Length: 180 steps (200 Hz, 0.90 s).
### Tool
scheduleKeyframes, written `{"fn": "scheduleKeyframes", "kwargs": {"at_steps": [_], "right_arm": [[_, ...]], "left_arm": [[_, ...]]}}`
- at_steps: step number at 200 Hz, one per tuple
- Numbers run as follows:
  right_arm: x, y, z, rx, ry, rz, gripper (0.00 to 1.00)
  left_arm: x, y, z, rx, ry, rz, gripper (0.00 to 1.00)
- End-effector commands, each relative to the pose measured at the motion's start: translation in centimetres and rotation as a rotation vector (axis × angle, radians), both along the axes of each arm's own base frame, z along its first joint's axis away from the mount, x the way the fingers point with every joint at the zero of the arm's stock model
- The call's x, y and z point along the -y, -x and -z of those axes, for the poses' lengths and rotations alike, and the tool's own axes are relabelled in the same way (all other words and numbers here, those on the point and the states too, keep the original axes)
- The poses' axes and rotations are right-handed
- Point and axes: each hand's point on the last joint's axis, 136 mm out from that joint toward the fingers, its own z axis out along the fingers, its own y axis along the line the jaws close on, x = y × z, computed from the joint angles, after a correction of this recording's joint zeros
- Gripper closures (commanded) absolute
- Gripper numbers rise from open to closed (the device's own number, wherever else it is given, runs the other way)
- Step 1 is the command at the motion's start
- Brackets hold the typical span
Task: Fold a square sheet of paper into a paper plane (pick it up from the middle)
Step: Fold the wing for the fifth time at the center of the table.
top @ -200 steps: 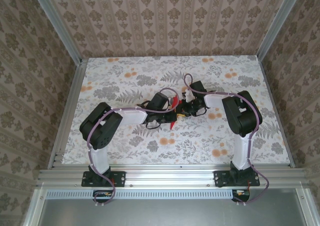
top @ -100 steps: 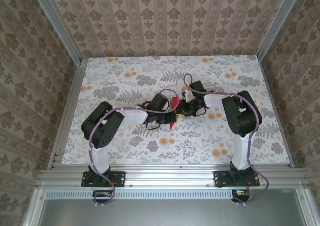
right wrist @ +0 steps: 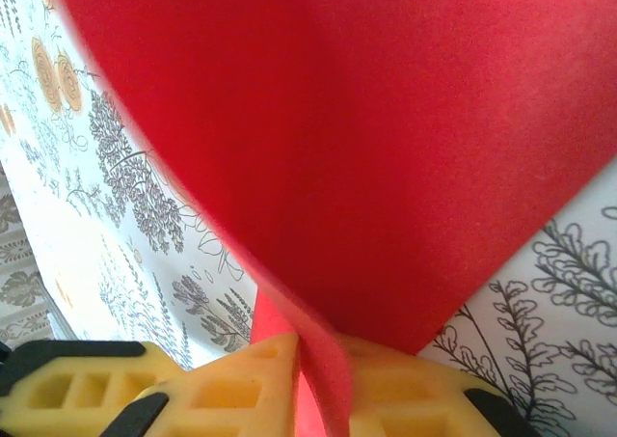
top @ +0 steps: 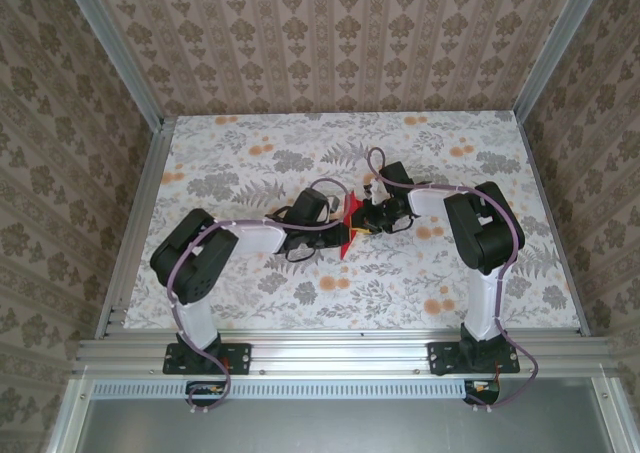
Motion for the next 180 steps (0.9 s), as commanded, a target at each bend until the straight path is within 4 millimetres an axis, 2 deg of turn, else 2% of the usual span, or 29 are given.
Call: {"fn": "scheduleKeyframes", "kwargs": {"at_steps": [1, 77, 146, 180], "right_arm": [[3.0, 0.5, 4.7, -0.048, 0.191, 0.040, 0.81], [3.1, 0.6, 4.6, -0.049, 0.192, 0.039, 0.79], [3.1, 0.8, 4.8, -0.054, 0.193, 0.037, 0.77], [3.1, 0.8, 4.9, -0.058, 0.195, 0.038, 0.77]], "left_arm": [[-0.3, -0.6, -0.5, -0.008, 0.050, -0.032, 0.78], [0.6, -1.2, 0.9, -0.043, 0.054, -0.027, 0.86], [1.3, -1.4, 0.9, -0.047, 0.078, -0.024, 0.85], [1.0, -1.4, 1.4, -0.050, 0.055, -0.035, 0.85]]}}
